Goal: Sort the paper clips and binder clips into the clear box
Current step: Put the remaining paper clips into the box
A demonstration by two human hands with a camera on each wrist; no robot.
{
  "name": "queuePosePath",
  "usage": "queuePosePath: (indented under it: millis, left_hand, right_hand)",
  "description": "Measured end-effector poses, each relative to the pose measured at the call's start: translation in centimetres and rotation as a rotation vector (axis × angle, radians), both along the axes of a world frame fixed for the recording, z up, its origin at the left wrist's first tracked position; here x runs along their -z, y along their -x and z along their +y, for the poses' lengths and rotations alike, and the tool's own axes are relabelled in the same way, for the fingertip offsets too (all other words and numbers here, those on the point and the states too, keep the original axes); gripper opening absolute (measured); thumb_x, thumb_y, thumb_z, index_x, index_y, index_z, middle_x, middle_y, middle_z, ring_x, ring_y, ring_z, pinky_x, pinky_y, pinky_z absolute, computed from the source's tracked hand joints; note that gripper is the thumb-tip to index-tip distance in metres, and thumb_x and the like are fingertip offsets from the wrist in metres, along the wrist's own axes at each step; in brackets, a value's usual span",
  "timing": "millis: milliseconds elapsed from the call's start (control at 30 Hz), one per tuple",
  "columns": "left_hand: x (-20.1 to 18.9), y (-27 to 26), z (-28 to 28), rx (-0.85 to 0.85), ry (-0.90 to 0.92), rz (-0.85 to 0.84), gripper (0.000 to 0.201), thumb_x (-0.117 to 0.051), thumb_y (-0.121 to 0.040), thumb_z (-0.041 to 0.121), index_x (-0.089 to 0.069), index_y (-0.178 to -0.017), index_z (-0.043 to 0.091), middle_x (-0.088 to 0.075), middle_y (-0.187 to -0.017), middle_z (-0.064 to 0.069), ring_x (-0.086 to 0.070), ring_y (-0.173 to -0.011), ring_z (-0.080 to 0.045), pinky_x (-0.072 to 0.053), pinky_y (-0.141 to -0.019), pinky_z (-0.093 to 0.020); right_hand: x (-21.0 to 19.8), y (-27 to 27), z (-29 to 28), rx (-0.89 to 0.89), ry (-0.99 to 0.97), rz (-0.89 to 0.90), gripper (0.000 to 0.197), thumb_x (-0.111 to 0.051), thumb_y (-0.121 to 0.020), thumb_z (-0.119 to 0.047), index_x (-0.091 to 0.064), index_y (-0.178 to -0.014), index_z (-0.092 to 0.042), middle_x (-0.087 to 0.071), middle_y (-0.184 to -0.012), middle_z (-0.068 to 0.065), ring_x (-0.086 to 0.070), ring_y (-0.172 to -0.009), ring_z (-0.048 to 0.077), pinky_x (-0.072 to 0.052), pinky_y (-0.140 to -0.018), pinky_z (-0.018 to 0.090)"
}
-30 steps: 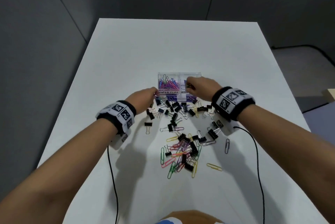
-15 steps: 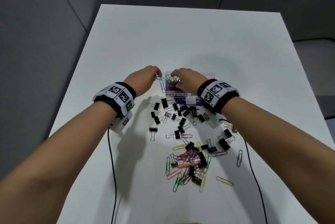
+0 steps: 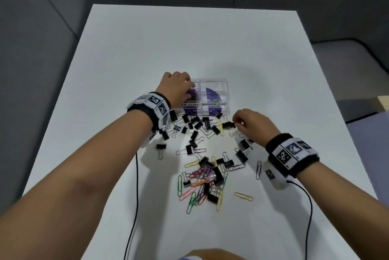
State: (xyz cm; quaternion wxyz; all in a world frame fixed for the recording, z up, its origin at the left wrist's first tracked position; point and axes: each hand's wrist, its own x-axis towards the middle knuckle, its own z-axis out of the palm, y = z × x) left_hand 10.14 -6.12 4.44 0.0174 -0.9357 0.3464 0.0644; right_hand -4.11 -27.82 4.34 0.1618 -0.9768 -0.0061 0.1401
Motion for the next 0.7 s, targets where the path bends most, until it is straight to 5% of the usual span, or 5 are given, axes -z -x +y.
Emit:
queuePosePath:
  millis: [200,333,433,700]
  left_hand:
    - [0.1,5.7,-2.5,0.333,0.044,0.019,0.029,-0.046,-0.095,0.011,-0.058,-0.122,0.013,-0.059,-0.121,-0.008,-0.055,-0.107,-0.025,-0.046,-0.091,-0.035]
    - [1.7,8.7,-5.7,0.489,-0.056,0.061,0.03,-0.05,-0.094,0.016,-0.056,-0.124,0.018,-0.057,-0.122,-0.003,-0.053,-0.109,-0.02,-0.049,-0.091,-0.032]
    - [2.5,9.6,-7.2,0.445,-0.128,0.059,0.03,-0.051,-0.094,0.015,-0.055,-0.123,0.016,-0.056,-0.122,-0.004,-0.052,-0.108,-0.021,-0.05,-0.089,-0.034]
    - [3.3,9.7,-8.1,0.259,-0.223,0.05,0.023,-0.049,-0.094,0.012,-0.054,-0.117,0.009,-0.058,-0.121,-0.009,-0.052,-0.112,-0.024,-0.044,-0.095,-0.034]
  right_hand:
    - [0.3,3.6,-2.3,0.08,0.235,0.098,0.021,-0.047,-0.093,-0.026,-0.059,-0.086,-0.011,-0.065,-0.088,0.008,-0.055,-0.074,0.024,-0.036,-0.062,0.027]
    - [-0.1,5.5,-2.7,0.077,0.335,0.233,0.027,-0.051,-0.091,-0.036,-0.054,-0.073,-0.016,-0.059,-0.083,0.007,-0.057,-0.077,0.025,-0.037,-0.065,0.027]
    - [0.1,6.8,-2.4,0.106,0.343,0.359,0.036,-0.058,-0.085,-0.045,-0.063,-0.091,-0.009,-0.064,-0.093,0.008,-0.061,-0.085,0.026,-0.038,-0.067,0.026]
    - [2.6,8.4,-1.2,0.289,0.124,0.333,0.014,-0.054,-0.086,-0.019,-0.058,-0.081,-0.006,-0.068,-0.097,0.013,-0.063,-0.09,0.03,-0.042,-0.068,0.028]
